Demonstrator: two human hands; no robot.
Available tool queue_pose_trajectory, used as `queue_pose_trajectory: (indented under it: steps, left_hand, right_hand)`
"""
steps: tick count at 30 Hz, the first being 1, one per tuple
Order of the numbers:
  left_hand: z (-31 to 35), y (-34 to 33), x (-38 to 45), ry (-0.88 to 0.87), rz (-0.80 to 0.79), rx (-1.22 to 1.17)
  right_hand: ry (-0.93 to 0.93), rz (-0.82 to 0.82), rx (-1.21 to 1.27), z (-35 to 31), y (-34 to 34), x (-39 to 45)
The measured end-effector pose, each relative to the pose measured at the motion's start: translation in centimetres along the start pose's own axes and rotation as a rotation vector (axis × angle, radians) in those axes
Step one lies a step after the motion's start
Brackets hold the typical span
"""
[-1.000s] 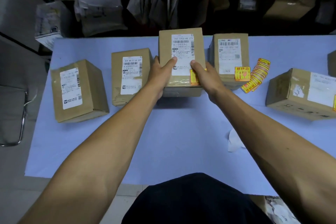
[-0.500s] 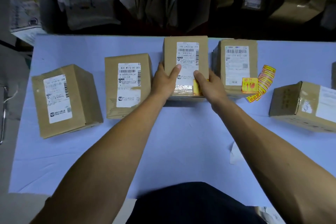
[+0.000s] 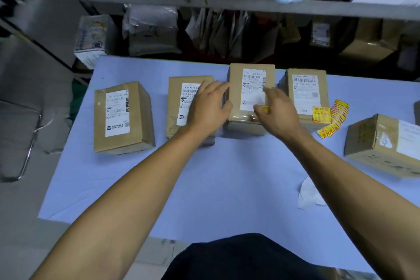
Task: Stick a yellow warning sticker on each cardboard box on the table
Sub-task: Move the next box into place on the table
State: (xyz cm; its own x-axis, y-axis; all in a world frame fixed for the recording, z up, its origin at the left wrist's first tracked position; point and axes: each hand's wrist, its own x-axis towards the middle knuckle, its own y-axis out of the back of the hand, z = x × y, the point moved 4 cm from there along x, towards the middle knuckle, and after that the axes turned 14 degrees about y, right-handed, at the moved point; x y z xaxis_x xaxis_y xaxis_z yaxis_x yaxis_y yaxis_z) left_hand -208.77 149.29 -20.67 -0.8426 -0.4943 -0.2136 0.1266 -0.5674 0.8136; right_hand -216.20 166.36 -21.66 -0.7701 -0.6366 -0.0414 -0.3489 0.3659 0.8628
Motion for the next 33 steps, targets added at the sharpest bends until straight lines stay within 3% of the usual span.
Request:
queue_pose_trajectory:
  steps: [4,9,15,22,26,30,33]
  left_hand:
    - [-5.6,2.6,-1.6,0.027,0.095,0.360]
    - [-11.4,2.7,-2.5,0.086,0.010,0.463]
    - [-14.1,0.7,-4.0,0.148,-0.185,0.224]
    - [-14.4,-0.3,-6.3,0.125,-0.130,-0.002]
    - [-14.9,0.3,-5.0,0.190,-0.038,-0.172]
    - [-15.7,0.6,-1.7,0.542,-0.059,-0.601]
    - [-16.5,-0.6,-0.4,0.665,-0.140,-0.838]
  right_hand:
    - [0.135,-0.082,-0.033,-4.1,-2.1,-0.7]
    - [0.255,-0.170,-0.049,-8.5,-5.5,-0.4]
    - [0.334,-0.286,-0.162,-10.4,-9.9,-1.7]
    - [0.320,-0.251,-0.003,-10.8,-11.2,-3.5]
    - [0.161,-0.031,0.327,-10.9,-11.0,-2.2]
    - [-0.226,0.070,0.804,-9.8,-12.3,0.7]
    - [-0.433,0.061,1.046,-8.7,-14.3,1.7]
